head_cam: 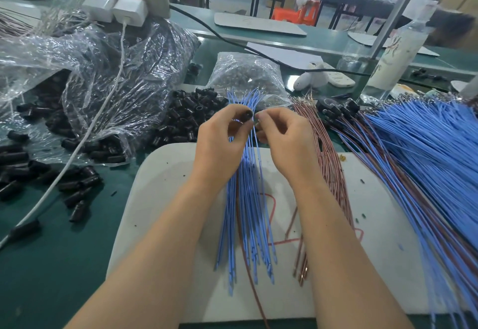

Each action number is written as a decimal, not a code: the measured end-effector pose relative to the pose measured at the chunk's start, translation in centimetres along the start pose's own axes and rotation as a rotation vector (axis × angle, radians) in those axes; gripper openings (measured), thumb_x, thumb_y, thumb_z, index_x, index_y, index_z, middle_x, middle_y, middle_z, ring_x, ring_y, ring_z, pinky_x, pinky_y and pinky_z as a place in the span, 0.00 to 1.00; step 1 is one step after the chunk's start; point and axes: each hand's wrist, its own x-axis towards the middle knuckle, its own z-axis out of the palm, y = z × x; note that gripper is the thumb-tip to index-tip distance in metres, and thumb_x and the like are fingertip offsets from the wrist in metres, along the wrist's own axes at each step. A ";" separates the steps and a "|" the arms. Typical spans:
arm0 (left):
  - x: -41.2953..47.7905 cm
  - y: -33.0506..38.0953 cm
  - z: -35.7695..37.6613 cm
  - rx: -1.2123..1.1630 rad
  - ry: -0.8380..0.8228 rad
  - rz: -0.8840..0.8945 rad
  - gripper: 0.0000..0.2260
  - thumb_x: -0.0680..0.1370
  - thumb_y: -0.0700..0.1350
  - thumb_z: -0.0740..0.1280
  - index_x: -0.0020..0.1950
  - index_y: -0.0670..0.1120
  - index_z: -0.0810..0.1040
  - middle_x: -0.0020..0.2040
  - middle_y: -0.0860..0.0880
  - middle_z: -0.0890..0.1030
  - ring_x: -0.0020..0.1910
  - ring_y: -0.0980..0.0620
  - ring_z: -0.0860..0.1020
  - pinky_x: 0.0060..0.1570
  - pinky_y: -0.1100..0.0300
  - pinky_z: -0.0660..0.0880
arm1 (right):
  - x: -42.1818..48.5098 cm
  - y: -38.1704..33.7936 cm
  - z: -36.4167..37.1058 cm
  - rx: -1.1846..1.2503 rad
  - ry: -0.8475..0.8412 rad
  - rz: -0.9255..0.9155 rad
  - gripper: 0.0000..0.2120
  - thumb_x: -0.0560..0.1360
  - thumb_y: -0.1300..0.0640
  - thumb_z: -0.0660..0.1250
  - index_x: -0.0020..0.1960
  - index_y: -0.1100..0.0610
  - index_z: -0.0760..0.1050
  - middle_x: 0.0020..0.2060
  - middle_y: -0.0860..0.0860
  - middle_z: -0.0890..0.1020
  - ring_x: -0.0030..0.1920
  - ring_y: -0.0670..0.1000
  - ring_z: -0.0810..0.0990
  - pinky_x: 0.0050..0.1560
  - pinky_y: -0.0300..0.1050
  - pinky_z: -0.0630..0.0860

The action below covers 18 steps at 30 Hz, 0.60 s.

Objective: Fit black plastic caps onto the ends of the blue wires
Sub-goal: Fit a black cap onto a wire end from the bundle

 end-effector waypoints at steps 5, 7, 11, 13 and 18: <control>0.0 0.0 0.1 -0.042 -0.016 0.004 0.05 0.76 0.37 0.69 0.51 0.42 0.79 0.44 0.50 0.83 0.45 0.52 0.81 0.53 0.55 0.77 | -0.1 0.7 0.5 -0.269 -0.053 -0.042 0.10 0.76 0.63 0.64 0.52 0.56 0.82 0.44 0.51 0.82 0.46 0.51 0.80 0.48 0.37 0.72; -0.1 0.1 0.2 -0.068 -0.024 0.014 0.06 0.75 0.36 0.68 0.52 0.41 0.79 0.44 0.50 0.82 0.45 0.53 0.81 0.53 0.56 0.77 | -0.2 0.9 0.8 -0.307 -0.036 -0.094 0.07 0.75 0.62 0.66 0.50 0.59 0.82 0.43 0.53 0.80 0.42 0.50 0.76 0.41 0.31 0.67; -0.3 0.2 0.3 -0.107 -0.041 0.014 0.08 0.75 0.34 0.69 0.52 0.42 0.79 0.48 0.49 0.82 0.46 0.58 0.81 0.52 0.66 0.76 | -0.2 0.9 1.1 -0.304 0.044 -0.171 0.06 0.74 0.67 0.65 0.44 0.64 0.81 0.39 0.56 0.78 0.39 0.50 0.72 0.38 0.35 0.62; -0.3 0.3 0.4 -0.114 -0.053 0.030 0.09 0.74 0.32 0.69 0.51 0.43 0.79 0.48 0.47 0.81 0.45 0.57 0.80 0.51 0.68 0.75 | -0.2 1.0 1.1 -0.303 0.063 -0.182 0.05 0.73 0.67 0.65 0.44 0.66 0.80 0.38 0.55 0.77 0.39 0.50 0.71 0.40 0.36 0.61; -0.3 0.3 0.5 -0.134 -0.084 0.000 0.11 0.72 0.30 0.67 0.49 0.43 0.79 0.46 0.46 0.82 0.45 0.54 0.81 0.52 0.65 0.76 | -0.1 1.2 1.0 -0.306 0.081 -0.201 0.05 0.73 0.69 0.65 0.42 0.67 0.80 0.37 0.53 0.74 0.38 0.50 0.71 0.39 0.37 0.61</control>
